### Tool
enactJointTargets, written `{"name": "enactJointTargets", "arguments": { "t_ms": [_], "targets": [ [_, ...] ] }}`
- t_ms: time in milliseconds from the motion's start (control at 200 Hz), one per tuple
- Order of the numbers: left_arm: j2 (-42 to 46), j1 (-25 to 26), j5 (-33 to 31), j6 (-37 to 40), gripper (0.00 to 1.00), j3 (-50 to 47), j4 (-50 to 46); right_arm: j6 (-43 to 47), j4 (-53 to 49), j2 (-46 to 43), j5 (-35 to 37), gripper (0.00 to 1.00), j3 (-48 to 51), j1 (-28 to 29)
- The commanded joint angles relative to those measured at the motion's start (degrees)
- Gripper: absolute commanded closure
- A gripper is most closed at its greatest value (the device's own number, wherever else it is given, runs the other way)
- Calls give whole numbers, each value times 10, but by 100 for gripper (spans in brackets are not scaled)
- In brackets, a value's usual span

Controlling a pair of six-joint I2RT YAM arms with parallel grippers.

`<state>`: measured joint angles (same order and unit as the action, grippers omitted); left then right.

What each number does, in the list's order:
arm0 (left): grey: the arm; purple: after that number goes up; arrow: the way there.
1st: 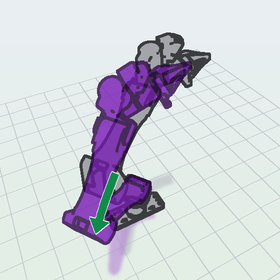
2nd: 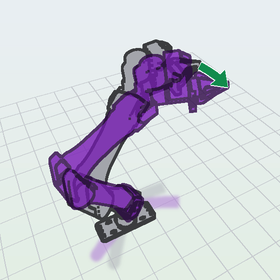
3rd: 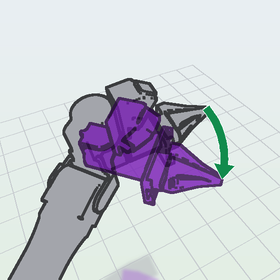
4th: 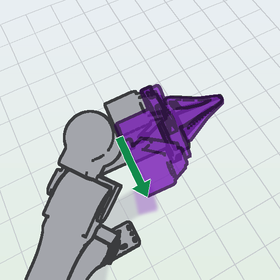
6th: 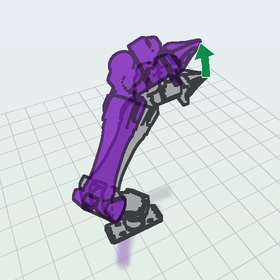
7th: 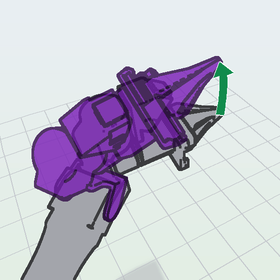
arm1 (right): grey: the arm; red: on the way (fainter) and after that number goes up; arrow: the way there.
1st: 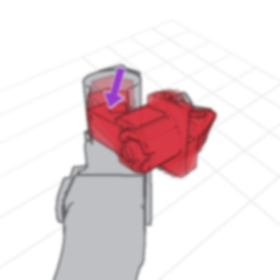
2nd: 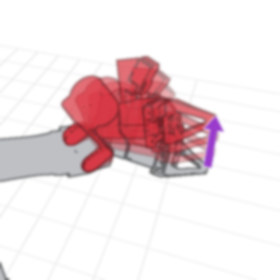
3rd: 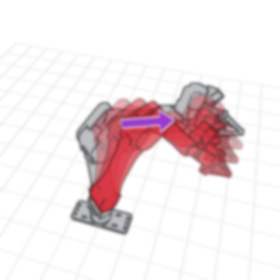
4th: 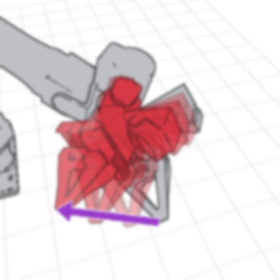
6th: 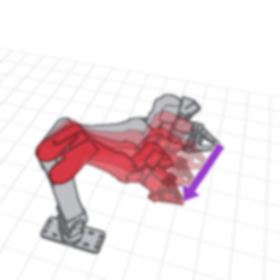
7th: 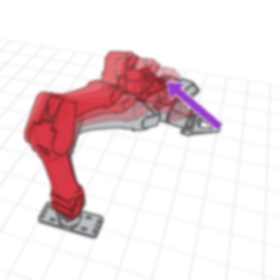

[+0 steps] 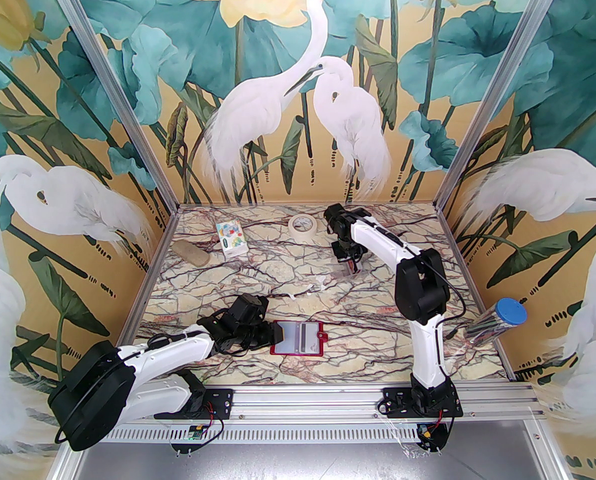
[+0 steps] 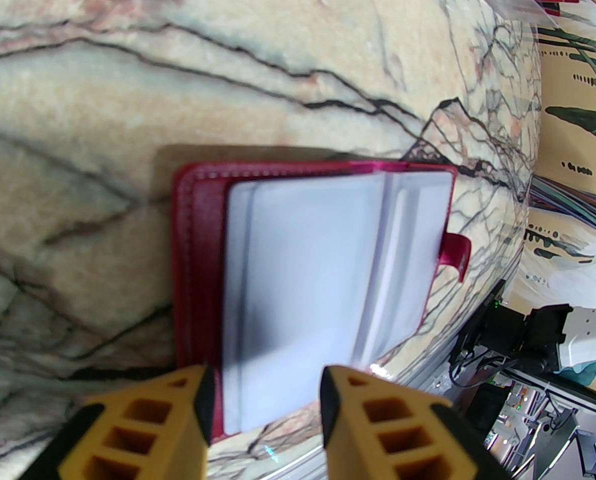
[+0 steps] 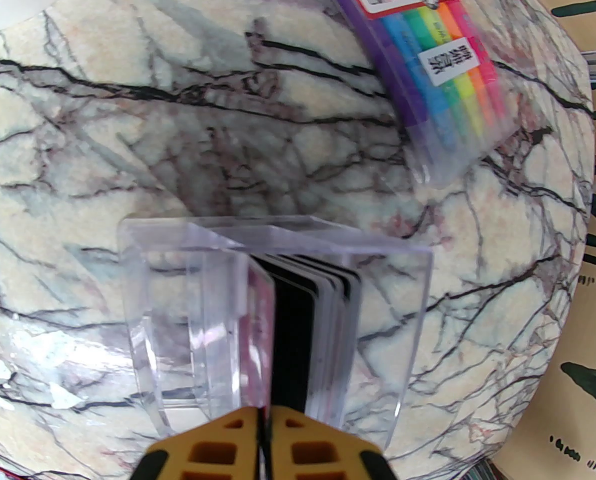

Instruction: Put the credit cards into the card holder

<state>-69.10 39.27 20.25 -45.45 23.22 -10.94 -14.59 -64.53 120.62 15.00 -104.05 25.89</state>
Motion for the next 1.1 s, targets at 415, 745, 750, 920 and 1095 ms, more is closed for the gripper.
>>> {"name": "enactJointTargets", "arguments": {
  "t_ms": [415,745,750,920,1095],
  "targets": [
    [26,-4,-3,6,59,13,-16,-21,-18,-86,-53,100,2,1],
    [56,-4,-3,8,59,20,-24,-27,7,-123,-69,100,20,0],
    [56,-4,-4,8,59,21,-25,-27,7,-124,-70,100,20,0],
    [66,-4,-7,9,58,20,-30,-29,8,-122,-66,100,25,-2],
    [59,-5,-5,6,58,17,-28,-44,7,-119,-62,100,26,-7]
  ]
}}
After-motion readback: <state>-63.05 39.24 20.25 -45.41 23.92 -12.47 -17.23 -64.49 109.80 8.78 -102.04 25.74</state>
